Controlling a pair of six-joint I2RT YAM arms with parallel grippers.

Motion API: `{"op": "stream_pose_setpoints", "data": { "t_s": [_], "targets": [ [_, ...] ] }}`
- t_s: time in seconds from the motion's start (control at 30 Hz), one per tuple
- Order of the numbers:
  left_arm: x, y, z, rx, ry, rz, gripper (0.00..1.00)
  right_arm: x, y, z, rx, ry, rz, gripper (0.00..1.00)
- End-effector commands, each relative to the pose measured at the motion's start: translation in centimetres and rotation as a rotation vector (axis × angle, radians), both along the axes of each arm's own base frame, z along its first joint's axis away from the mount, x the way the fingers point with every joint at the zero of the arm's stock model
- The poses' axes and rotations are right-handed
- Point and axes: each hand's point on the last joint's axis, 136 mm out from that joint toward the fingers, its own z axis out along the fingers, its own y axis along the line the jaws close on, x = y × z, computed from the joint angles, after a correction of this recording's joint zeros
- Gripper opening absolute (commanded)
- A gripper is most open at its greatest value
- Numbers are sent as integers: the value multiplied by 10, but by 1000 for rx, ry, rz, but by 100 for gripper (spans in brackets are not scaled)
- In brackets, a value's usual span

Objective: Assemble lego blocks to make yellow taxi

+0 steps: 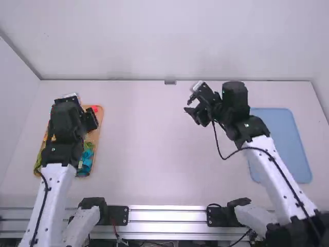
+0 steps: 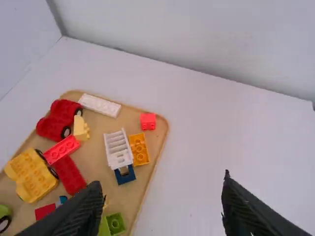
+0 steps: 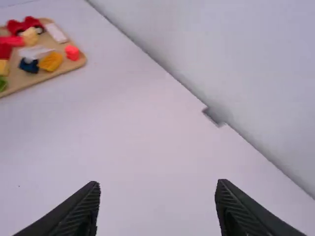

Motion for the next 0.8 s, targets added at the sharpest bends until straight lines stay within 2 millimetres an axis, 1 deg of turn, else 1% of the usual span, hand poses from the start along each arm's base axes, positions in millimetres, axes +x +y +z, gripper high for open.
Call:
{"op": "stream_pose_setpoints", "data": {
  "t_s": [0.0, 0.03, 0.07, 0.1, 0.13, 0.17, 0.2, 0.23, 0.33, 0.4, 0.43, 0.5, 0.53, 0.57, 0.6, 0.63, 0.67, 0.7, 0.77],
  "targets": [
    [10, 11, 15, -7, -5, 58, 68, 6, 29, 7, -35, -27, 132, 68],
    [15, 14, 16, -3, 10, 68, 70, 7, 41, 5, -46, -22, 181, 70],
    [17, 16, 16, -3, 18, 74, 71, 7, 46, 4, -46, -16, 206, 71],
    [22, 22, 17, 0, 37, 104, 74, 6, 62, 2, -36, 4, 275, 74],
    [23, 25, 17, -1, 43, 119, 75, 6, 68, 1, -31, 10, 300, 75],
    [27, 33, 18, -2, 58, 167, 77, 5, 82, 1, -12, 23, 372, 77],
    [27, 33, 18, -2, 58, 167, 77, 5, 82, 1, -12, 23, 372, 77],
    [31, 41, 19, 5, 76, 206, 80, 4, 95, -1, -5, 21, 454, 80],
    [38, 53, 18, 8, 112, 245, 85, 1, 111, -1, 25, 34, 569, 84],
    [40, 60, 16, 0, 134, 268, 87, 1, 119, -3, 37, 48, 609, 87],
    [42, 64, 13, -12, 153, 272, 88, 2, 124, -8, 38, 57, 630, 88],
    [44, 69, 8, -34, 180, 259, 90, 3, 133, -15, 43, 60, 662, 90],
    [46, 74, 3, -66, 206, 239, 92, 4, 145, -24, 56, 68, 685, 91],
    [45, 80, 0, -89, 219, 248, 93, 6, 153, -28, 63, 72, 683, 93],
    [44, 85, -1, -99, 224, 260, 94, 8, 156, -31, 64, 75, 677, 93],
    [41, 93, -3, -112, 237, 286, 95, 13, 161, -32, 64, 69, 658, 94],
    [39, 98, -5, -120, 245, 305, 95, 16, 162, -33, 56, 61, 636, 95],
    [34, 108, -8, -136, 260, 343, 96, 24, 161, -32, 40, 34, 589, 96],
    [31, 119, -13, -143, 271, 373, 97, 28, 161, -28, 31, -14, 564, 97]
  ]
}}
